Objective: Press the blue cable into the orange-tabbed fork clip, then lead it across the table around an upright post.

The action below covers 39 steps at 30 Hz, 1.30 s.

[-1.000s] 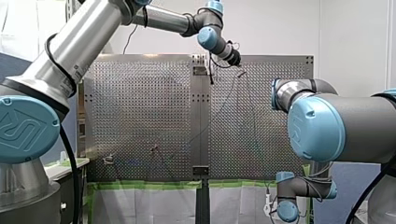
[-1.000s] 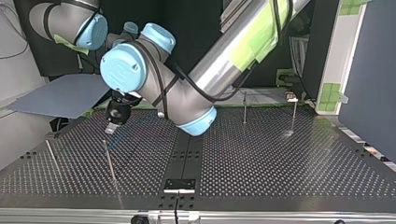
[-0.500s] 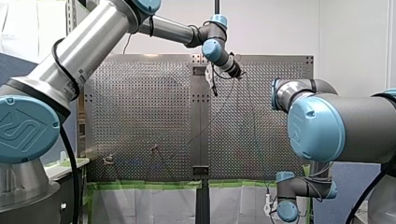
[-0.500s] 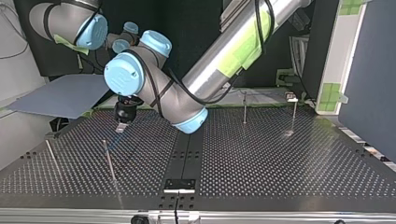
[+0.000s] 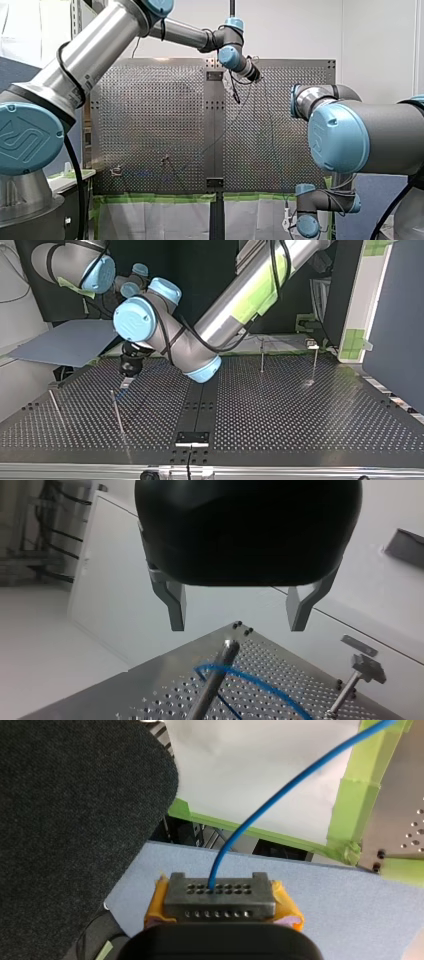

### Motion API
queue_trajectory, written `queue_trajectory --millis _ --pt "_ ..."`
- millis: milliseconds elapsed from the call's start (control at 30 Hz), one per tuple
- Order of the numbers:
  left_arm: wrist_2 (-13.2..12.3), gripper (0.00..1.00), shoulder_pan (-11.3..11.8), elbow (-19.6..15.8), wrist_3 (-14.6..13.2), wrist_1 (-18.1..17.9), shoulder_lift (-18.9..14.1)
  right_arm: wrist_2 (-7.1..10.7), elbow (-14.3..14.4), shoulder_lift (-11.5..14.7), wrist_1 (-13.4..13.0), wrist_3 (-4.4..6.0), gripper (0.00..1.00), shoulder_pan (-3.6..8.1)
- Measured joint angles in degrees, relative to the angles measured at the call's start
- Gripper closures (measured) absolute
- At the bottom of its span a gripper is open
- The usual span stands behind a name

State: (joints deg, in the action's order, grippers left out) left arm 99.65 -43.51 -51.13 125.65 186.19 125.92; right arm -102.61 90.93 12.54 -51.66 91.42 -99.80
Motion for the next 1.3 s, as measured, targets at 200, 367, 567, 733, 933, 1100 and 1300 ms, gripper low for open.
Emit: queue_trajectory --millis 200,367,567,733,933,1100,1300 --pt "0.88 0.02 0.83 0.0 2.73 -2.63 2.08 0.1 0.0 0.0 0.05 0.03 1.0 0.0" --pt "2.65 0.02 2.08 0.01 5.13 -4.69 2.79 0.14 0.0 0.0 0.05 0.02 1.0 0.01" --pt "4.62 0.02 3.45 1.27 6.63 -7.26 2.85 0.39 0.0 0.0 0.05 0.0 1.0 -0.02" --pt "5.7 0.02 3.48 3.27 5.61 -9.37 2.86 0.41 0.0 0.0 0.05 0.0 1.0 -0.07" --pt "5.69 0.02 3.58 6.05 5.51 -10.9 2.89 0.45 0.0 0.0 -0.02 0.0 1.0 -0.23" --pt "5.39 0.02 3.49 8.48 5.99 -12.36 3.54 0.46 0.0 0.0 0.02 0.0 1.0 -0.42" --pt "5.44 0.02 3.23 11.32 6.23 -12.8 6.07 0.46 0.0 -0.01 0.05 0.02 1.0 -0.51"
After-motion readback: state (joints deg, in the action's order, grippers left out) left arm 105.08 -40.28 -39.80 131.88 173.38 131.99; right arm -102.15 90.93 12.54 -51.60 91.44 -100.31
